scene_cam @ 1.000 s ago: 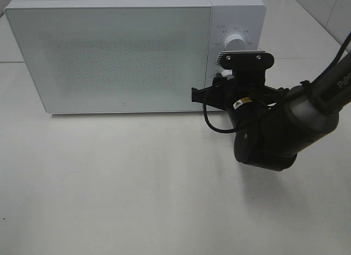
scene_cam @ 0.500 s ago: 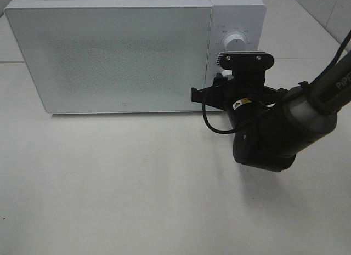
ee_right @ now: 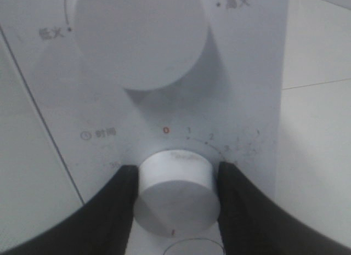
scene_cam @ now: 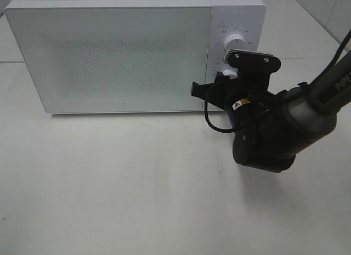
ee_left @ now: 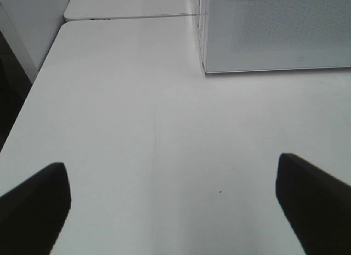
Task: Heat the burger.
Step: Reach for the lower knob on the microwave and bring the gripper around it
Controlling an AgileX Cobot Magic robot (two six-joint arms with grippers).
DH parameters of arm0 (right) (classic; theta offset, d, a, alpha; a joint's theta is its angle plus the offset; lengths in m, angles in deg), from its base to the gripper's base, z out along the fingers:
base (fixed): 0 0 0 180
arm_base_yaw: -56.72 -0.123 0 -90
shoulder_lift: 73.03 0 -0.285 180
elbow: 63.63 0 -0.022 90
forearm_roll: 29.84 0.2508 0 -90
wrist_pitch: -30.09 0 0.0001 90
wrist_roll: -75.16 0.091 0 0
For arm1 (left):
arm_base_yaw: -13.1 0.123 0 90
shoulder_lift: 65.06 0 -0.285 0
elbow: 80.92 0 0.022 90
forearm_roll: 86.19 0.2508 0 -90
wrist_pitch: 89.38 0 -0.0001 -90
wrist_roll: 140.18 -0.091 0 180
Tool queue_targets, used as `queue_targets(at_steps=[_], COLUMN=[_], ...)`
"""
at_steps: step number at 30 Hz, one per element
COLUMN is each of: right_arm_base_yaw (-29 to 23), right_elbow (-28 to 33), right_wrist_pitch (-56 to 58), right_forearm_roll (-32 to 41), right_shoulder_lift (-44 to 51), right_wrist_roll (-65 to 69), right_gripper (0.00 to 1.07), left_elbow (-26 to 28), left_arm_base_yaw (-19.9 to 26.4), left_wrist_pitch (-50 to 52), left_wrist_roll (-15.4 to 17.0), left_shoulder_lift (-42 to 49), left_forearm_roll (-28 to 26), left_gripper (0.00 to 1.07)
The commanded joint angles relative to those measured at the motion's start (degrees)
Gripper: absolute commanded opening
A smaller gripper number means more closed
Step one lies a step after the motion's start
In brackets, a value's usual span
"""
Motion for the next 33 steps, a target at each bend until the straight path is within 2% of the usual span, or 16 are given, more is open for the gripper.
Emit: queue_targets(at_steps=[1, 23, 33], right_arm_base_yaw=[-0.1, 0.1, 0.1], right_elbow=[-0.6, -0.5, -0.5], right_wrist_pitch=[-2.6, -9.3, -9.3], right_forearm_roll=[-1.5, -11.2, -9.9], right_shoulder_lift=[0.3, 0.3, 0.3], right_wrist_roll=[4.7, 46.8, 65.3], right_gripper=[0.03, 0.04, 0.04], left_elbow=[-0.2, -0.2, -0.2], left_arm_base_yaw=[0.2, 0.2, 0.2], left_wrist_pitch=[0.5, 0.5, 0.5], left_wrist_roll=[0.2, 0.2, 0.2], left_shoulder_lift=[1.4, 1.4, 1.4], left_forearm_roll=[-0.3, -0.3, -0.3], left_gripper=[0.94, 0.94, 0.94])
